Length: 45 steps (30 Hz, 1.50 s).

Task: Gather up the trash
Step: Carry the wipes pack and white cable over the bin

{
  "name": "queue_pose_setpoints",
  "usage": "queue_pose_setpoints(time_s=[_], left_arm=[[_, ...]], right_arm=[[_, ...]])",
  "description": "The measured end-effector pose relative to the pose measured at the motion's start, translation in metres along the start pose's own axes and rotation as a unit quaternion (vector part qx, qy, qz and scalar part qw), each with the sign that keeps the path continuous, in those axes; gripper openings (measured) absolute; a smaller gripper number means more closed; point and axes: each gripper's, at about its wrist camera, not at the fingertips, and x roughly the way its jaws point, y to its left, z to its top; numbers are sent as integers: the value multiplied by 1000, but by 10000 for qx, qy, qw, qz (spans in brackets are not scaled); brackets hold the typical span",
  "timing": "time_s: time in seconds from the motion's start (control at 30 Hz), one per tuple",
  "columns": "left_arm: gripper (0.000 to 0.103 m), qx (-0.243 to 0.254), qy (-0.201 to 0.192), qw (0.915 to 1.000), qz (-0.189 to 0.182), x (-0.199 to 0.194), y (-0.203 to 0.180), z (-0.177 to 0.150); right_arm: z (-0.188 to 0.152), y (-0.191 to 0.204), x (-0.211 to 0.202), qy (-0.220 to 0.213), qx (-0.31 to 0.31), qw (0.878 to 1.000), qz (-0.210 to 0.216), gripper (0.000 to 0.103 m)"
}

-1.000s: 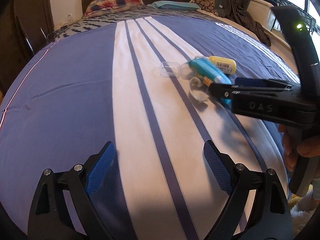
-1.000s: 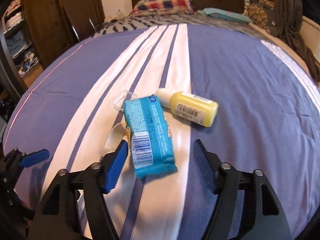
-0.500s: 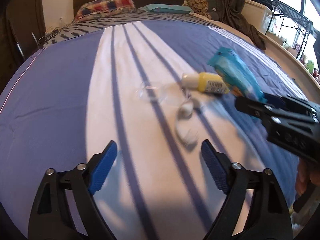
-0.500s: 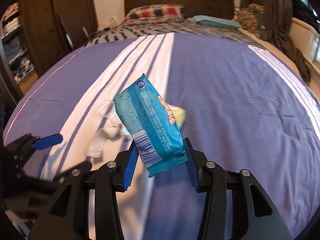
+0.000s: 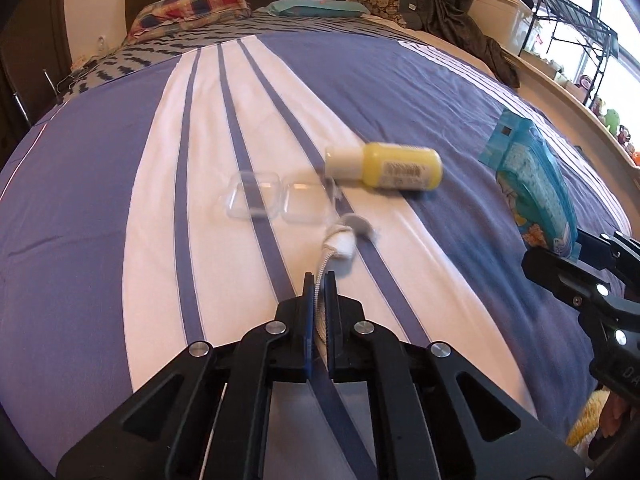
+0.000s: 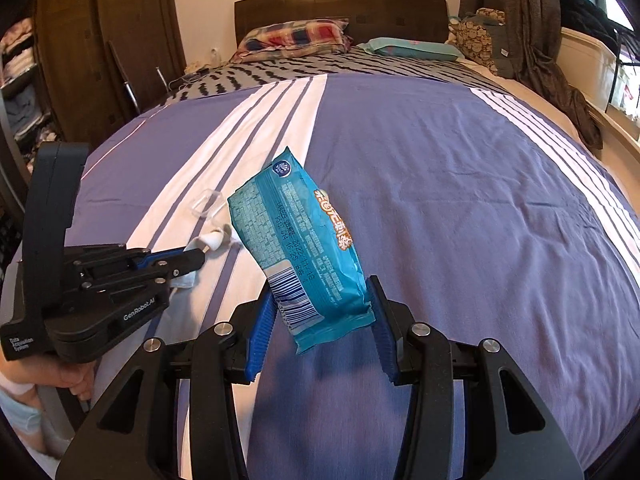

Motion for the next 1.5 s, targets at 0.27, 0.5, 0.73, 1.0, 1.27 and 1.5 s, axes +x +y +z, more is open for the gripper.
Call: queue_pose_setpoints(time_s=[0.27, 0.5, 0.73, 1.0, 1.27, 1.5], left_arm=[[0, 35, -179, 9998, -16, -57, -15, -44], [0, 103, -360, 9993, -69, -116, -37, -102], [0, 50, -437, 9990, -73, -156, -53, -166], [0, 49, -295, 9994, -180, -173, -70, -230], [0, -95, 358, 9991, -225, -144, -69, -287], [0, -120, 1021, 9943, -297, -101, -68, -316]], right_arm=[[-33, 5, -42, -72, 52, 10000, 16, 45], [-78, 15, -86, -116, 62, 9999, 111, 44], [-127, 22, -121, -45, 73, 9997, 215, 44], [-188, 30, -138, 312, -51, 9988, 362, 44], [-237, 35, -115, 940, -79, 9949, 368, 44], [-275, 41, -75, 1736, 18, 9828, 635, 44]])
